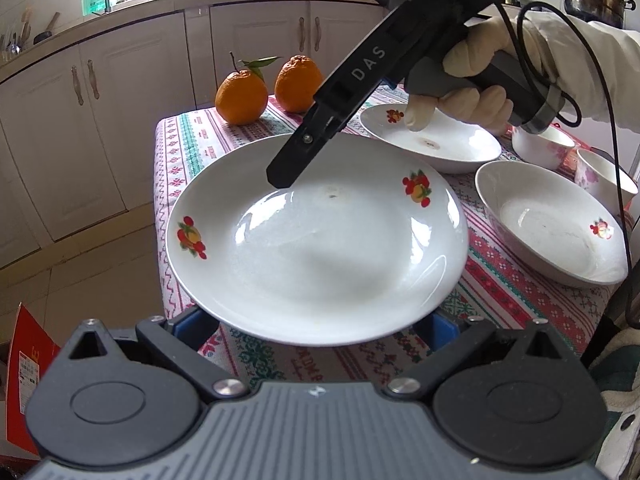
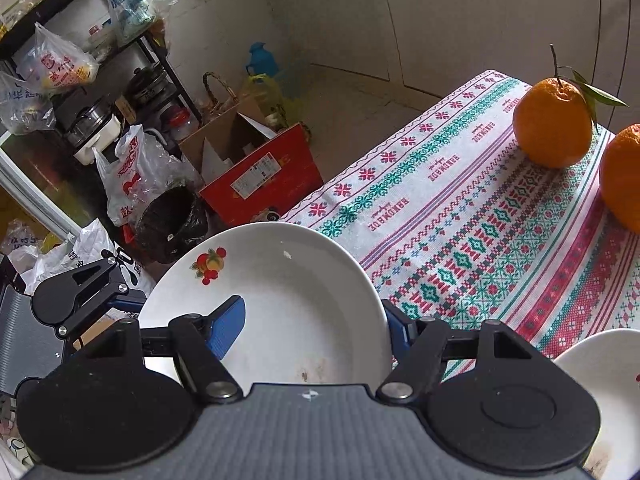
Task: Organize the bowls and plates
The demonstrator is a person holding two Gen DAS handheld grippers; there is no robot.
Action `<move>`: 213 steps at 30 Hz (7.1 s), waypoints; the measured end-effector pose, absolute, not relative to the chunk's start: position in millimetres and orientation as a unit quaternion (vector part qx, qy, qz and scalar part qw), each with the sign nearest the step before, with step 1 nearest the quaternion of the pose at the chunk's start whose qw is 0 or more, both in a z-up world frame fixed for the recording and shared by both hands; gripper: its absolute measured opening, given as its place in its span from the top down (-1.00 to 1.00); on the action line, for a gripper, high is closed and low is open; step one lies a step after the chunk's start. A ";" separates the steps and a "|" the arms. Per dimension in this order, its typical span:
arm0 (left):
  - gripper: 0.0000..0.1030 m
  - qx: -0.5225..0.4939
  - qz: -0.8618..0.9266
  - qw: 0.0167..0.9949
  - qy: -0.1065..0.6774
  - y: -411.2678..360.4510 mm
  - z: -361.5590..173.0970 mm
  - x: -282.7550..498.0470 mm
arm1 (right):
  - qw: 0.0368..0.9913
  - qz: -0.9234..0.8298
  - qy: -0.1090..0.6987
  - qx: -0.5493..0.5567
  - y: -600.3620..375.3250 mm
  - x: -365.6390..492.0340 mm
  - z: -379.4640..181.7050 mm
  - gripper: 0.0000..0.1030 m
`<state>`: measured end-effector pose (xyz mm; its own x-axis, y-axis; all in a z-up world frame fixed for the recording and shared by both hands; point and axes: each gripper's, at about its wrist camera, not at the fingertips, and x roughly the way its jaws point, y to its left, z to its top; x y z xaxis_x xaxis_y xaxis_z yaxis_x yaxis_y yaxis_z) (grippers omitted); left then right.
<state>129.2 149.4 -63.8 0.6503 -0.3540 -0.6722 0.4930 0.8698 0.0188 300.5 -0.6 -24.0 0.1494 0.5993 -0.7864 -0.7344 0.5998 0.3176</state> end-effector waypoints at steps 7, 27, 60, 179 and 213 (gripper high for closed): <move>-0.97 0.102 -0.236 0.901 0.349 149.3 -68.5 147.7 | 0.760 0.434 0.480 -0.064 0.3 319.9 -30.3 -0.50; -0.97 0.103 -0.239 0.898 0.355 148.7 -69.8 154.4 | 0.764 0.419 0.486 -0.067 0.4 335.4 -45.6 -0.50; -0.98 0.095 -0.198 0.916 0.335 151.0 -54.3 109.3 | 0.806 0.386 0.439 -0.091 -25.9 291.4 -4.9 -1.00; -0.95 0.133 -0.424 0.834 0.328 19.2 -71.9 66.2 | 0.778 0.292 0.552 0.065 -209.8 183.3 -35.1 -0.61; -0.95 0.087 -0.297 0.891 0.331 121.5 -32.5 90.9 | 0.767 0.398 0.504 -0.003 -65.9 261.2 -2.3 -0.60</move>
<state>90.9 121.5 -32.5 0.6034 -0.4723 -0.6425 0.5881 0.8077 -0.0414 261.2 -65.9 -2.3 0.1759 0.6077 -0.7744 -0.6132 0.6830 0.3967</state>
